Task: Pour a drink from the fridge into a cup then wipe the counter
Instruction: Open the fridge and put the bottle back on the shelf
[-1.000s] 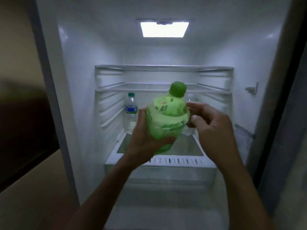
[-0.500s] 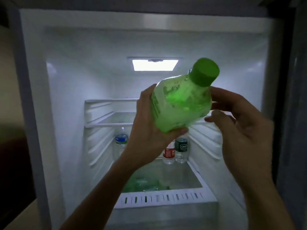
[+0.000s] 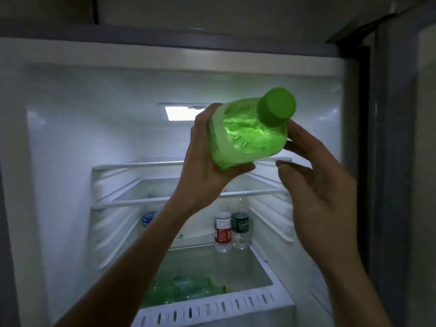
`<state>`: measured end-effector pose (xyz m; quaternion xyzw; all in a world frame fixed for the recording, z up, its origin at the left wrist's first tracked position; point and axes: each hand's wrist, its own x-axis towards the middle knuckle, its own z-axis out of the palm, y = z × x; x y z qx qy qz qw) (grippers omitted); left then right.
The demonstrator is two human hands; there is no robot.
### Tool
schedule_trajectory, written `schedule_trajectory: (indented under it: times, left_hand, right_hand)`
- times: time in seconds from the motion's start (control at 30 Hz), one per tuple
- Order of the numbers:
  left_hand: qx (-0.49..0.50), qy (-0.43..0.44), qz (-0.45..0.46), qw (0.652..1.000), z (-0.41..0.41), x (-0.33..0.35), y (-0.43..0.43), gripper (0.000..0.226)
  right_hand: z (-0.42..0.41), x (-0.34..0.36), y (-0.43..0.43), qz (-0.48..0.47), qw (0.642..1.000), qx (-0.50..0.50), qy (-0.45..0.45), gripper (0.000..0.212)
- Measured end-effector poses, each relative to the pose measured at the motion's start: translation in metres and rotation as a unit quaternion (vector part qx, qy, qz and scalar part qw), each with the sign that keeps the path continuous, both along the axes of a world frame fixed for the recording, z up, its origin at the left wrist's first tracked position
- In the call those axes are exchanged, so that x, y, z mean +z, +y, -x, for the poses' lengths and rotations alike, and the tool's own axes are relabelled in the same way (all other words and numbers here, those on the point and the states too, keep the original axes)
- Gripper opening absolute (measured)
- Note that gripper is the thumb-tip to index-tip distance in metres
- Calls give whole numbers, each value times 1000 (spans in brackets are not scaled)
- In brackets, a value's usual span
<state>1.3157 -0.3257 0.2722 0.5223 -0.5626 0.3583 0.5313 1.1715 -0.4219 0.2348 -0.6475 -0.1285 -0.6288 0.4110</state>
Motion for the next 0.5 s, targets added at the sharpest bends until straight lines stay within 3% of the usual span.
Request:
schedule_trajectory:
  times: [0.5]
  left_hand:
    - [58, -55, 3, 997, -36, 18, -45, 92]
  right_hand:
    - [-35, -5, -19, -51, 997, -56, 31, 58]
